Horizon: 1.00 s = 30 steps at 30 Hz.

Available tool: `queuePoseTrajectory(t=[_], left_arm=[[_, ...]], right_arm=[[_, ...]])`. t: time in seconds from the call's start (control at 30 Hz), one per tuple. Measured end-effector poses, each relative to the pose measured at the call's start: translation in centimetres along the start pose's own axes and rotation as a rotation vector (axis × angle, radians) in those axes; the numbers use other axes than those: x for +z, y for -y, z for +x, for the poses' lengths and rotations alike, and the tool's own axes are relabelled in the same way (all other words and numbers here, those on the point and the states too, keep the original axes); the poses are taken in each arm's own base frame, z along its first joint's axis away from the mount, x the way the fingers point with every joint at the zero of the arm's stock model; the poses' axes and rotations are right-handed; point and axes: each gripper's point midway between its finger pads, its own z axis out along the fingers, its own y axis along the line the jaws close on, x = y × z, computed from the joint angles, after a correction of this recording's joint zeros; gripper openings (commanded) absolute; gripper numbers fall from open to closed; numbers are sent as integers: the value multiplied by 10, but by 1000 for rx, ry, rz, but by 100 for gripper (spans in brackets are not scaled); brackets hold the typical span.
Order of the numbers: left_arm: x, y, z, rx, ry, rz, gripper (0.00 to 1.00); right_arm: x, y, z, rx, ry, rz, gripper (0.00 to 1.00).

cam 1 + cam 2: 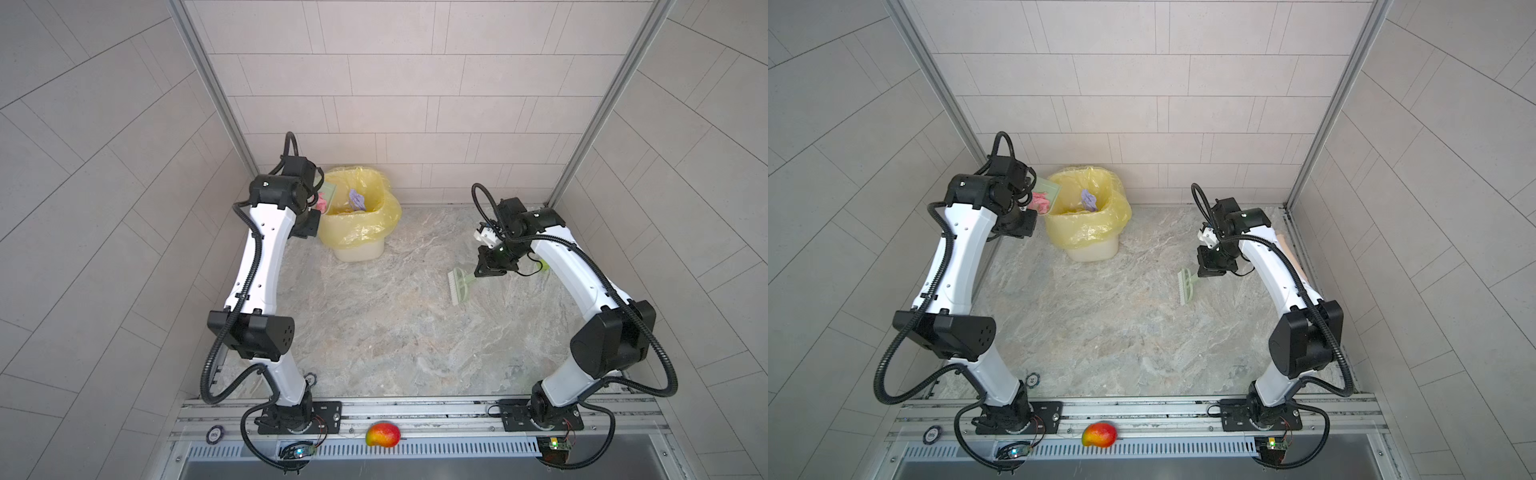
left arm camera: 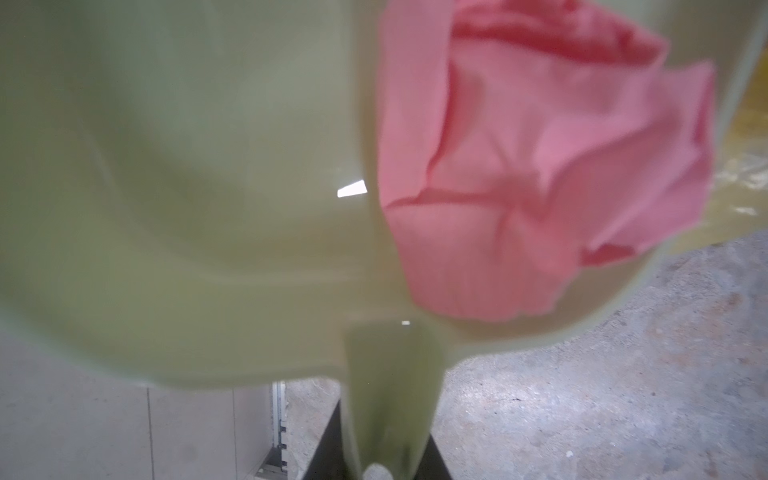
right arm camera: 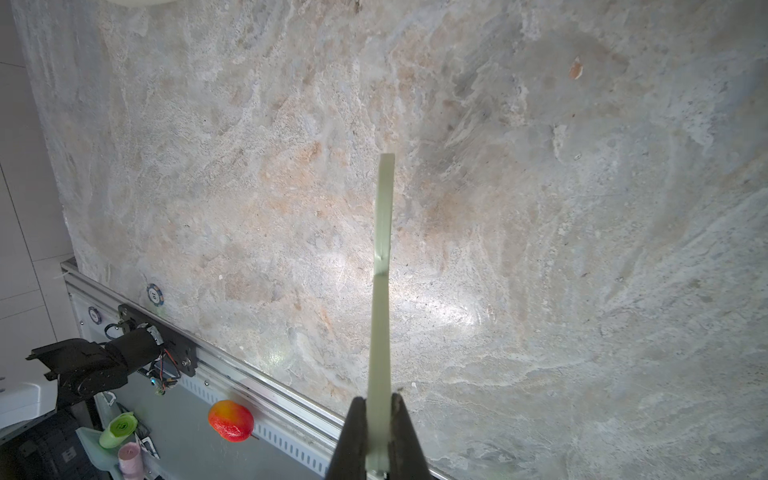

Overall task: Sweep away the paper scraps from the table
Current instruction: 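Tip the green dustpan over the yellow bin with the left gripper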

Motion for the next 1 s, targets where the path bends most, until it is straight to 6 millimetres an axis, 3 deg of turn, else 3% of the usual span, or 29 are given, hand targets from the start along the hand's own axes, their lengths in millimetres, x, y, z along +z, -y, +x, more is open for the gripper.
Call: queuePoseTrajectory(t=[0.23,0.7,1.0], left_arm=[[10,-12,-21,53,-1,-118,0],[6,-12,-49,265,24,-359,0],[-11,-14,-69,397,62,-540,0]], right_arm=[[-3,-1,4,9,-14,-7,0],[-1,-2,6,23,-39,-12,0],[-4,-3,5,25,-36,-13,0]])
